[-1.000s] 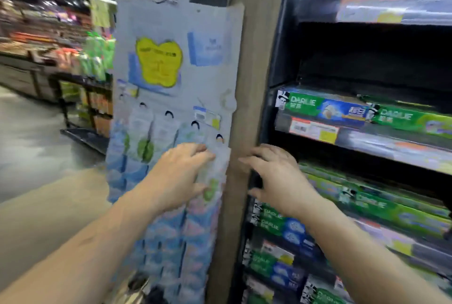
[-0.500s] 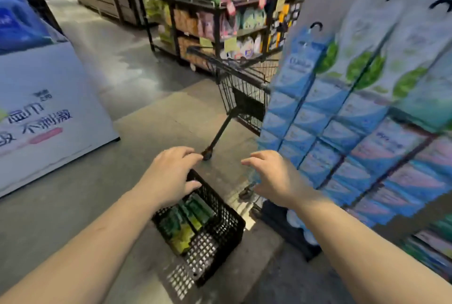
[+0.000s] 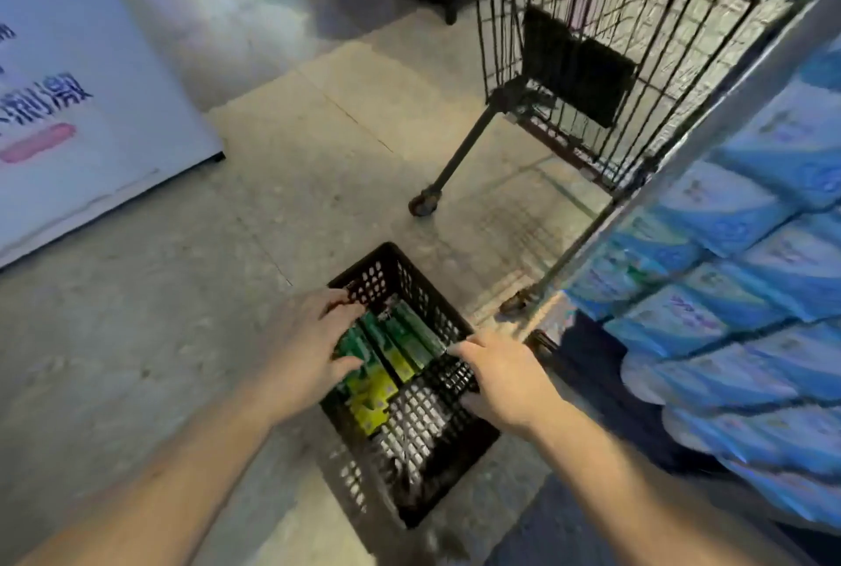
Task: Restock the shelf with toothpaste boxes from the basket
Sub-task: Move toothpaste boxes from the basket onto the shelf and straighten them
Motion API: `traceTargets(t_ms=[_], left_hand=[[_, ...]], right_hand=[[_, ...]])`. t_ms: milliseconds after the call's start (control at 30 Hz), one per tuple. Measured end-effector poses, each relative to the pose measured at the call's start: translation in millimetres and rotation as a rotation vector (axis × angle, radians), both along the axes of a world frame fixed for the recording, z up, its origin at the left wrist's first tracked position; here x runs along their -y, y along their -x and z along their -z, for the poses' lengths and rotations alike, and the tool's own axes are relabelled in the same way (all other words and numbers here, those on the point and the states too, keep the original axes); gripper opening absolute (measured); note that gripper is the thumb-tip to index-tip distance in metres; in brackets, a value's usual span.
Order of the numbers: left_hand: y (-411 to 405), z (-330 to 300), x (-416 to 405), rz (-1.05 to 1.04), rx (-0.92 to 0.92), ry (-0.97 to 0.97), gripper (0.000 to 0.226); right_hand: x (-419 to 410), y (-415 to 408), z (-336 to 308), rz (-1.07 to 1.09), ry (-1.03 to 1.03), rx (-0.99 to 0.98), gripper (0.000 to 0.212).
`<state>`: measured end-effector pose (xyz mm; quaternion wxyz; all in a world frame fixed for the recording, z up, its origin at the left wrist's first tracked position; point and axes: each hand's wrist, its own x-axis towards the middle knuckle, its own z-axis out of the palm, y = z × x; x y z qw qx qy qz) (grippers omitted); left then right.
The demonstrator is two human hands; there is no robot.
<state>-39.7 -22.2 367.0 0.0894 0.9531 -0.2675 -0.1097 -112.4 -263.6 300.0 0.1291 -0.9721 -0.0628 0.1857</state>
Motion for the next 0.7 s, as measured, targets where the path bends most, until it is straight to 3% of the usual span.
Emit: traceTargets(t_ms=[400,600,700], left_hand=[[-80,249,-48,0.143,-0.026,-0.115,0.068],[-95,333,-55,0.153,-0.048,-0.077,0.065],[-106,361,-50,0.163,-0.030,-0.050,0.065]], right_hand=[[-39,-61,270,0.299,0.044,-0.277,0.049],[-46,-100,364,0.366,0.124,-0.257,0.049],[-44,-125,402,0.428,0.109,-0.220,0.060]])
